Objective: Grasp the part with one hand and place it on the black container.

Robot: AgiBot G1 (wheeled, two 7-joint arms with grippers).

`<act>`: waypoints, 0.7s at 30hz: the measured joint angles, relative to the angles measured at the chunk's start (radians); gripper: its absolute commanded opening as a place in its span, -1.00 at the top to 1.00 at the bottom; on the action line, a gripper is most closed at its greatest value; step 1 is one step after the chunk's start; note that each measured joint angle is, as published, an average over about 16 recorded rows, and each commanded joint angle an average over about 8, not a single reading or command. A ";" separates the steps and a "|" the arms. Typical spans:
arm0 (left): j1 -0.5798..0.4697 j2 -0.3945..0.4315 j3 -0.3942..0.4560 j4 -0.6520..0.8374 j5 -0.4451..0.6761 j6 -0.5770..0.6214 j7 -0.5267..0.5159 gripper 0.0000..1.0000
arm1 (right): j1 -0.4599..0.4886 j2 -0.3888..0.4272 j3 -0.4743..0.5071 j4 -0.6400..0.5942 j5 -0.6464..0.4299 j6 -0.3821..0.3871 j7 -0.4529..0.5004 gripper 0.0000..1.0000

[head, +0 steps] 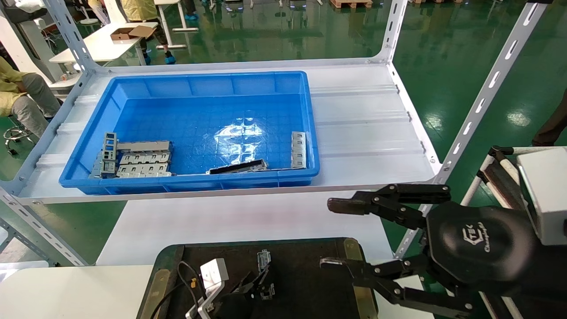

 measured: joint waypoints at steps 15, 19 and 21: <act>0.018 -0.220 -0.063 -0.107 0.070 0.232 0.010 -1.00 | 0.000 0.000 0.000 0.000 0.000 0.000 0.000 -1.00; 0.034 -0.277 -0.118 -0.110 0.097 0.340 0.017 -1.00 | 0.000 0.000 0.000 0.000 0.000 0.000 0.000 -1.00; 0.045 -0.304 -0.153 -0.111 0.109 0.398 0.028 -1.00 | 0.000 0.000 0.000 0.000 0.000 0.000 0.000 -1.00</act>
